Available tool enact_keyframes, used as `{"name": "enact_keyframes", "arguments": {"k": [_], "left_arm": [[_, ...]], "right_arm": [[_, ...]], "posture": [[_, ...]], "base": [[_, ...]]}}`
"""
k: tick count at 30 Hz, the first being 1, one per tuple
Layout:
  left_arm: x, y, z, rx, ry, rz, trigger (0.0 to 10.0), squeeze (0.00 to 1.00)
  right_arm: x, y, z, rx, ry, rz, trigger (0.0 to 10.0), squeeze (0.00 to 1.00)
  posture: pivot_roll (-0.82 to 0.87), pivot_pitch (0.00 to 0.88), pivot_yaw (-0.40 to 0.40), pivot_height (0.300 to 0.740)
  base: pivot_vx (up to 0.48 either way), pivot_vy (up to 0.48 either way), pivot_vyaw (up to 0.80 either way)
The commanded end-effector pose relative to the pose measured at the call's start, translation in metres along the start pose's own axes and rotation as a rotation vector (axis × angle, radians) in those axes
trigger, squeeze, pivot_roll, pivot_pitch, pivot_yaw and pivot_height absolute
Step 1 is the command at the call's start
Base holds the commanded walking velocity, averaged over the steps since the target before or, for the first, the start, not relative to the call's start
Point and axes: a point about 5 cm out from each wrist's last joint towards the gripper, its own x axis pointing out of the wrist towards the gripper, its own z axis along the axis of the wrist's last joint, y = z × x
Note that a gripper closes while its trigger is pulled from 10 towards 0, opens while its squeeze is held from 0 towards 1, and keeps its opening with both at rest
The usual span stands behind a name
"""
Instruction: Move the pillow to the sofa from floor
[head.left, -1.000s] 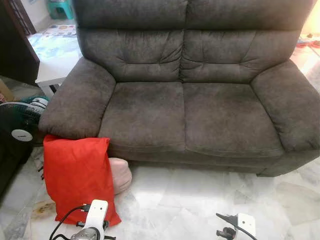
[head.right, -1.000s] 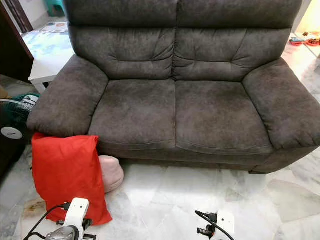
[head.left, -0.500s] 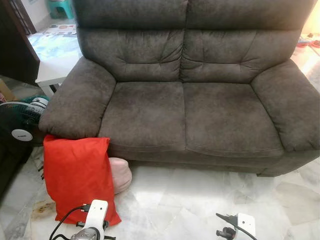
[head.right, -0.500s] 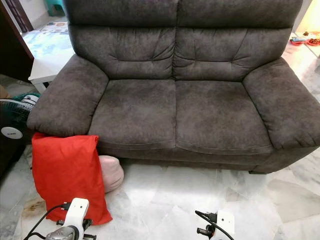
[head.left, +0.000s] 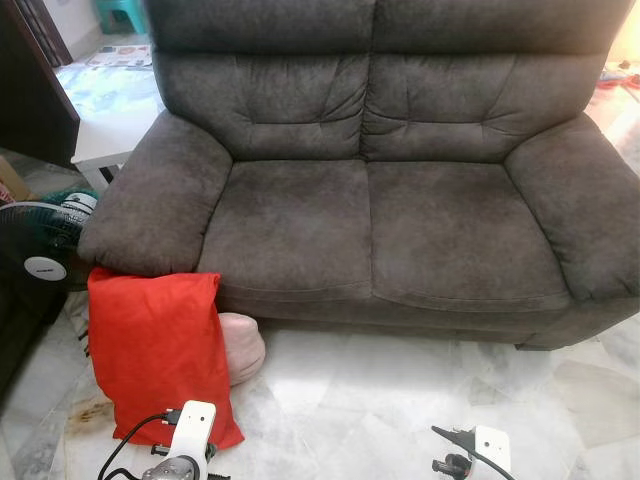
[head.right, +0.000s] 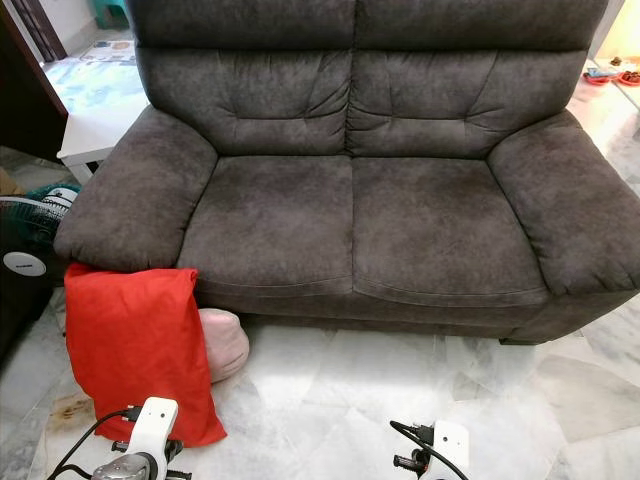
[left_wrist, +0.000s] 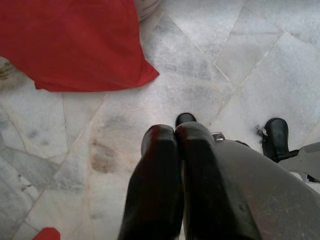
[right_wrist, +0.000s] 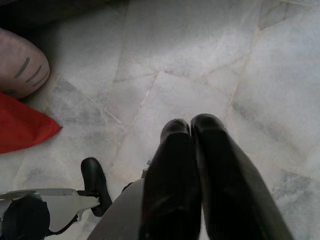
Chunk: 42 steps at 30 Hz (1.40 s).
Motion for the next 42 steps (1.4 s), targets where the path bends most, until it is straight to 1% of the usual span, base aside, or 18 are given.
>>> {"name": "enact_keyframes", "arguments": {"k": [1, 10, 14, 19, 39, 40, 42], "left_arm": [[0.0, 0.001, -0.002, 0.024, 0.008, 0.01, 10.0, 1.0], [0.0, 0.002, 0.0, 0.023, -0.002, 0.015, 10.0, 1.0], [-0.001, 0.006, 0.002, 0.013, -0.022, 0.045, 10.0, 1.0], [-0.001, 0.008, 0.004, 0.011, -0.03, 0.051, 10.0, 1.0], [0.0, 0.007, 0.008, 0.023, -0.043, 0.043, 10.0, 1.0], [0.0, 0.007, 0.009, 0.035, -0.042, 0.047, 10.0, 0.0], [0.0, 0.007, 0.009, 0.035, -0.042, 0.047, 10.0, 0.0]], "right_arm": [[0.0, 0.001, -0.001, 0.021, -0.007, -0.001, 10.0, 1.0], [0.0, 0.0, 0.0, 0.022, -0.016, -0.007, 10.0, 1.0], [-0.001, 0.0, 0.0, 0.026, -0.023, -0.002, 10.0, 1.0], [-0.001, 0.001, 0.0, 0.025, -0.024, 0.002, 10.0, 1.0], [-0.001, 0.002, -0.003, 0.018, -0.019, 0.006, 10.0, 1.0], [-0.001, 0.001, -0.003, 0.014, -0.017, 0.005, 10.0, 1.0], [-0.001, 0.001, -0.003, 0.014, -0.017, 0.005, 10.0, 1.0]], "posture": [[0.07, 0.076, 0.002, 0.74], [0.07, 0.075, 0.0, 0.74], [0.08, 0.073, -0.001, 0.74], [0.08, 0.067, 0.001, 0.74], [0.07, 0.025, 0.01, 0.74], [0.07, 0.026, 0.011, 0.74], [0.07, 0.026, 0.011, 0.74]], "base": [[0.0, 0.0, 0.0], [0.0, 0.0, 0.0], [0.0, 0.0, 0.0], [0.0, 0.0, 0.0], [0.0, 0.0, 0.0], [0.0, 0.0, 0.0], [0.0, 0.0, 0.0]]}}
